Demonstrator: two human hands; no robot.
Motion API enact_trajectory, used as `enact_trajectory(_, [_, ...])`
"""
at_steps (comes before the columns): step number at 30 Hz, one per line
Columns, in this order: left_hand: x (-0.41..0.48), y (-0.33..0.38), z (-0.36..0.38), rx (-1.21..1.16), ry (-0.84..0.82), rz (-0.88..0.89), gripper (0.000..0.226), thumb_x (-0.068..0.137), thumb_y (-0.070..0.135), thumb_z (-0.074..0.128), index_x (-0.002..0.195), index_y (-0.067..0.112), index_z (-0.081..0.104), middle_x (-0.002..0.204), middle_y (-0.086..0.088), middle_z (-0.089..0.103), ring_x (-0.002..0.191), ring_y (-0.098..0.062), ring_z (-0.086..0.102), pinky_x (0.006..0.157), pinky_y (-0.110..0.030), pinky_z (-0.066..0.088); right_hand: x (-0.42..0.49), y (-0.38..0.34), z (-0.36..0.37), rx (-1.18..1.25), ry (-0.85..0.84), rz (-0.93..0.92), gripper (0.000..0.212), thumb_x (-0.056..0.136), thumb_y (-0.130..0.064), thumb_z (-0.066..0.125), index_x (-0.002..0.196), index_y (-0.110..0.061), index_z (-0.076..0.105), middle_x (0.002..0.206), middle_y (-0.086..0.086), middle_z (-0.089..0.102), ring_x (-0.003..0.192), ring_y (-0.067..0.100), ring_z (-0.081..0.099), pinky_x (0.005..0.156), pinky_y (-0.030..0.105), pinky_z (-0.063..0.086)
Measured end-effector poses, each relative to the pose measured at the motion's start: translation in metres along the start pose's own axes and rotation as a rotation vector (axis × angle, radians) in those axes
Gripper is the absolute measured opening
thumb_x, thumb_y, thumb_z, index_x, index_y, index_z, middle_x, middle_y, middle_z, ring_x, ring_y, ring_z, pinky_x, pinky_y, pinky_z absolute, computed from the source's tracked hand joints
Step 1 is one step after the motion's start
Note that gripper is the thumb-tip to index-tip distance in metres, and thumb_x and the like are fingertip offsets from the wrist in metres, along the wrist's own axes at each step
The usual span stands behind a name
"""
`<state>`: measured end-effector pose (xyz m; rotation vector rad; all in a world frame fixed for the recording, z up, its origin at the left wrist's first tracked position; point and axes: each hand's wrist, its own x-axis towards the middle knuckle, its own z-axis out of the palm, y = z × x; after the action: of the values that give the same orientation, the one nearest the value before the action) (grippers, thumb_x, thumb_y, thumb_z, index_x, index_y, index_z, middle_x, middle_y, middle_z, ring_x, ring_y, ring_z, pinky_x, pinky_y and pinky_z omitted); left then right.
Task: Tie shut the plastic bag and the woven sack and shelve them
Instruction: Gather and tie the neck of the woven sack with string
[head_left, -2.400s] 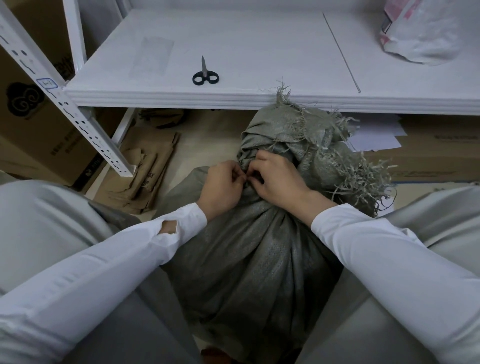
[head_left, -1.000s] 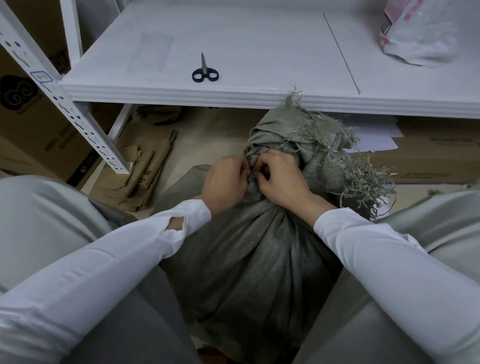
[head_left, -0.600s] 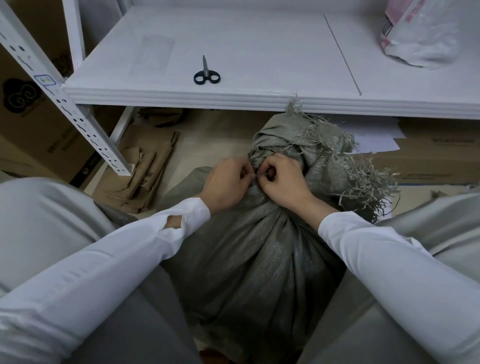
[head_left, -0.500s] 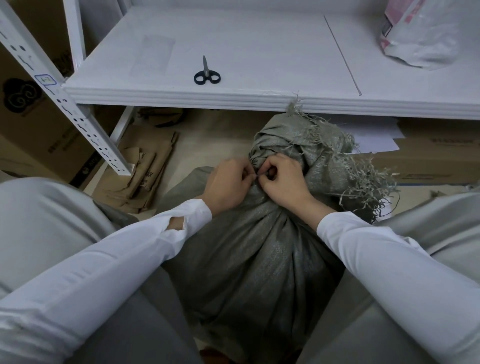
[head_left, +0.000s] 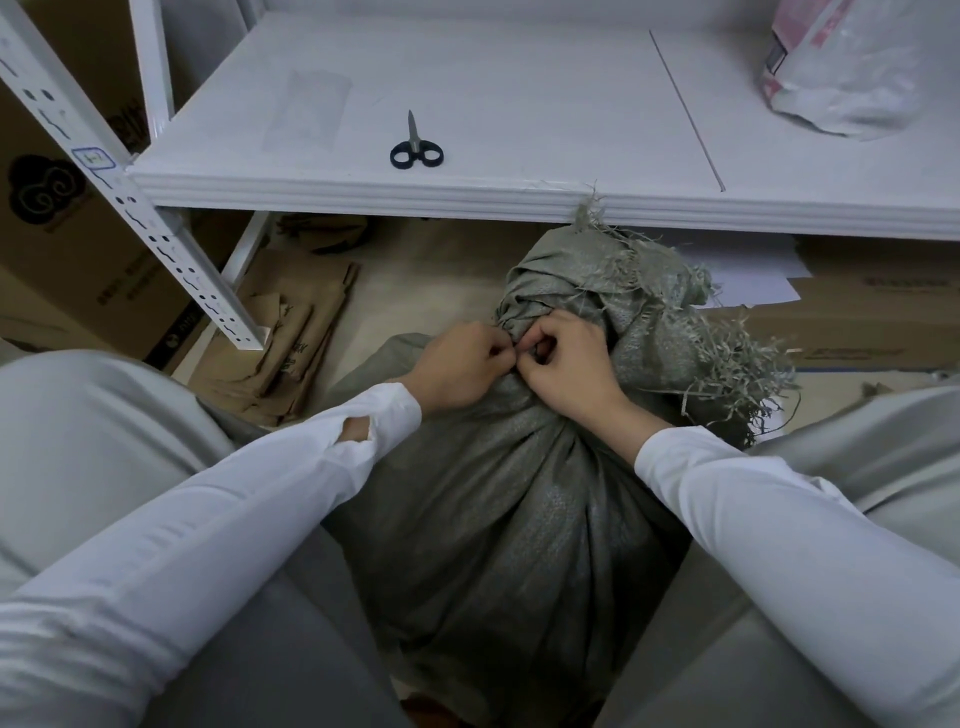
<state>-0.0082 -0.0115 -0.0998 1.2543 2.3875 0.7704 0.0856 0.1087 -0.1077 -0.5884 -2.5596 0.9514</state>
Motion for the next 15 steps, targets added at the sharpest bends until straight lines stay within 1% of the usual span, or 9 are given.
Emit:
enact_trajectory(3, [-0.001,0.0,0.004,-0.044,0.046,0.027,0.026,0.078,0.028,0.046,0.061,0.01,0.052,0.059,-0.003,0.052,0.059,-0.023,0.048,0.06,-0.041,0.043,-0.001,0.0,0.0,0.032,0.014,0.024,0.011,0.069,-0.01,0.067,0.069,-0.02,0.063,0.07,-0.004,0.059,0.063,0.011,0.054,0.06,0.018,0.04])
enact_trajectory(5, [-0.002,-0.001,0.008,-0.087,0.07,0.041,0.025,0.076,0.028,0.045,0.059,0.01,0.049,0.055,-0.001,0.047,0.056,-0.02,0.044,0.058,-0.038,0.039,-0.001,0.0,0.0,0.045,0.012,0.035,0.014,0.069,-0.009,0.066,0.069,-0.02,0.058,0.064,-0.008,0.056,0.061,0.009,0.053,0.056,0.013,0.037])
enact_trajectory(7, [-0.002,-0.001,0.01,-0.109,0.096,0.046,0.024,0.076,0.027,0.046,0.057,0.012,0.045,0.052,0.005,0.042,0.053,-0.016,0.04,0.056,-0.035,0.036,-0.002,0.001,0.0,0.051,0.009,0.041,0.015,0.069,-0.009,0.066,0.068,-0.02,0.056,0.063,-0.011,0.054,0.06,0.008,0.052,0.056,0.013,0.037])
enact_trajectory(10, [-0.003,-0.002,0.014,-0.124,0.133,0.049,0.024,0.076,0.025,0.046,0.056,0.013,0.043,0.052,0.001,0.041,0.052,-0.015,0.038,0.055,-0.034,0.033,-0.003,0.001,0.001,0.045,0.007,0.046,0.014,0.07,-0.009,0.066,0.068,-0.019,0.056,0.062,-0.012,0.052,0.06,0.007,0.05,0.056,0.011,0.034])
enact_trajectory(11, [-0.003,-0.002,0.015,-0.132,0.141,0.049,0.024,0.076,0.025,0.047,0.056,0.012,0.043,0.053,-0.001,0.042,0.052,-0.016,0.038,0.054,-0.034,0.033,-0.003,0.0,0.001,0.039,0.007,0.051,0.014,0.07,-0.009,0.065,0.068,-0.019,0.055,0.062,-0.012,0.052,0.06,0.006,0.05,0.056,0.012,0.035])
enact_trajectory(13, [-0.003,-0.002,0.016,-0.141,0.147,0.043,0.025,0.077,0.023,0.047,0.056,0.012,0.043,0.053,-0.001,0.042,0.051,-0.014,0.037,0.054,-0.033,0.032,-0.003,-0.001,0.001,0.026,0.013,0.059,0.015,0.07,-0.009,0.064,0.068,-0.02,0.055,0.06,-0.012,0.052,0.059,0.008,0.051,0.057,0.02,0.037])
enact_trajectory(15, [-0.002,-0.002,0.016,-0.147,0.141,0.036,0.027,0.081,0.019,0.051,0.057,0.012,0.043,0.053,-0.001,0.042,0.051,-0.012,0.036,0.055,-0.033,0.033,-0.004,-0.003,0.001,0.001,0.021,0.034,0.015,0.07,-0.01,0.063,0.069,-0.022,0.054,0.062,-0.01,0.053,0.061,0.012,0.053,0.061,0.027,0.043])
